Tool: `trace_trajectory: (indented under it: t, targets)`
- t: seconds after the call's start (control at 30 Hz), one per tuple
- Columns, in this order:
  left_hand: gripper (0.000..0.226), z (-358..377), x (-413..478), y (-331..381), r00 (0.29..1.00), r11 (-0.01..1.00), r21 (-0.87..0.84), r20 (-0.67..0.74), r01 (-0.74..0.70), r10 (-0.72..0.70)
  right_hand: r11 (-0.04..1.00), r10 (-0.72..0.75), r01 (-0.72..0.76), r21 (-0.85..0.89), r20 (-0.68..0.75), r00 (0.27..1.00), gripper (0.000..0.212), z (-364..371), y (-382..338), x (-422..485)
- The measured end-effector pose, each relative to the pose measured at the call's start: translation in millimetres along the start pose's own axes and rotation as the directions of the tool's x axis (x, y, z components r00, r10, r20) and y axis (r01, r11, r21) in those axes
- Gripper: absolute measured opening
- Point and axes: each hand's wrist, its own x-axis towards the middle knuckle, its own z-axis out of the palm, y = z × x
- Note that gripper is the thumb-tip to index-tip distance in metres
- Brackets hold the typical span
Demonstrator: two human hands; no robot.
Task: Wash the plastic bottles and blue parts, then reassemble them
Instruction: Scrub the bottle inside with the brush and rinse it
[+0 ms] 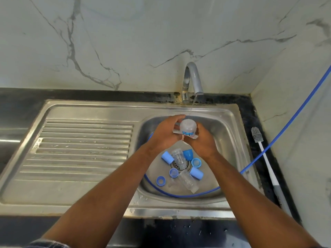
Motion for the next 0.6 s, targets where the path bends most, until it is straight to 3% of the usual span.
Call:
trace_trajectory:
  t: [0.2, 0.43, 0.6]
  targets:
    - [0.043, -3, -21, -4, 0.994, 0.997, 0.001, -0.077, 0.073, -0.073, 0.995, -0.062, 0.059, -0.081, -0.038, 0.997, 0.048, 4, -3, -15]
    - [0.033, -16, -51, -23, 0.994, 0.995, -0.048, -0.068, 0.083, -0.086, 0.992, -0.056, 0.058, -0.116, 0.019, 0.998, 0.057, 21, -12, -40]
    - [0.028, -42, -80, -47, 0.995, 0.99, -0.129, -0.072, 0.062, -0.072, 0.976, -0.091, 0.1, -0.195, 0.055, 0.994, 0.035, 56, -46, -74]
